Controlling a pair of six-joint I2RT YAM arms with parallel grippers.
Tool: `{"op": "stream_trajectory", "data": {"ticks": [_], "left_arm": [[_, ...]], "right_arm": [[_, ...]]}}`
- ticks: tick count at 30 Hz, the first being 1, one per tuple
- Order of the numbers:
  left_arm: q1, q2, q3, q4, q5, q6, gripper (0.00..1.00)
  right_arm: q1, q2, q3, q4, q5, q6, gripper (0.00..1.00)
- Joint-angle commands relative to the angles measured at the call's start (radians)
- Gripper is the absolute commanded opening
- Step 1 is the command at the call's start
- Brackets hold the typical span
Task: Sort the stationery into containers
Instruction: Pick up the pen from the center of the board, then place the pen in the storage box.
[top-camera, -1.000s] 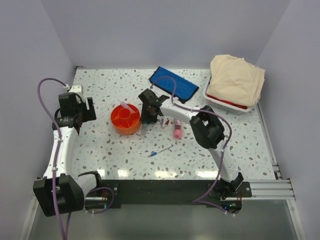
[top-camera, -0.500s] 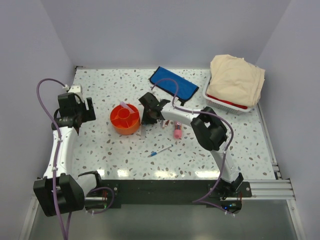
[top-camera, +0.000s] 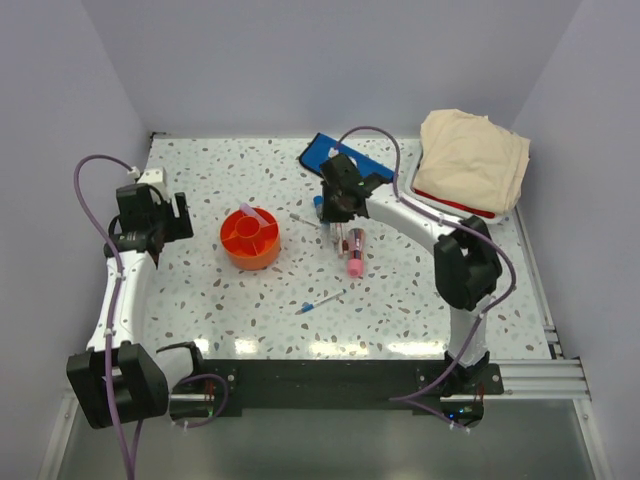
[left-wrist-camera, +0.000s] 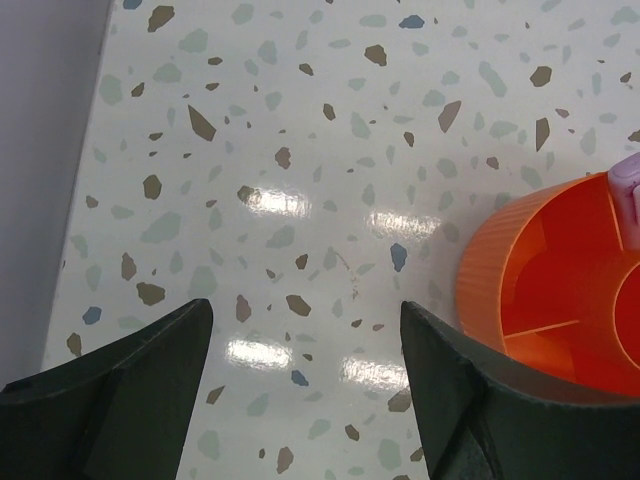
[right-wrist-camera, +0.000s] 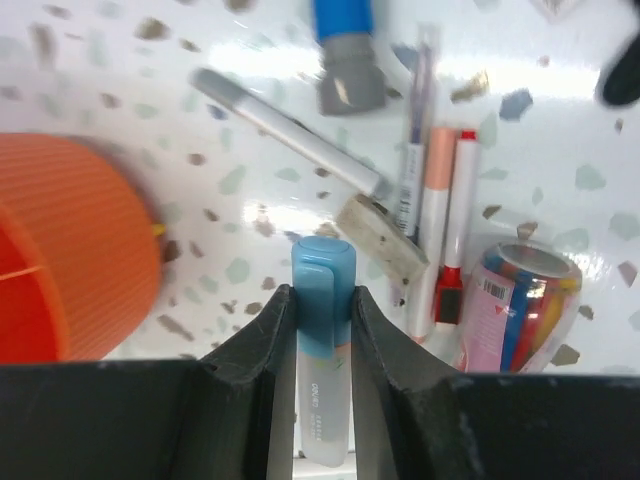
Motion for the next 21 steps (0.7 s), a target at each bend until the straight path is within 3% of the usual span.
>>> {"op": "stream_trajectory", "data": {"ticks": [1,11,17,21], "left_arm": [[0.01,0.032,0.029,0.07,0.061,-0.013,0.8],[0.01,0.082,0.021,0.099,0.211,0.012,0.79],[0.009,0.092,0.033,0.064,0.277,0.029,0.81],[0.01,0.085,0.023,0.052,0.262,0.036,0.82]], "right_arm": [[0.028,-0.19,-0.022,0.197,-0.084,-0.2,0.0],[0.157,-0.218,-0.219,0.953,-0.12,-0.494,0.0],[0.2,-0.137,-0.219,1.212,-0.153,-0.663,0.0],[0.201,-0.085,-0.194,1.261,-0.178,-0.698,0.0]]}}
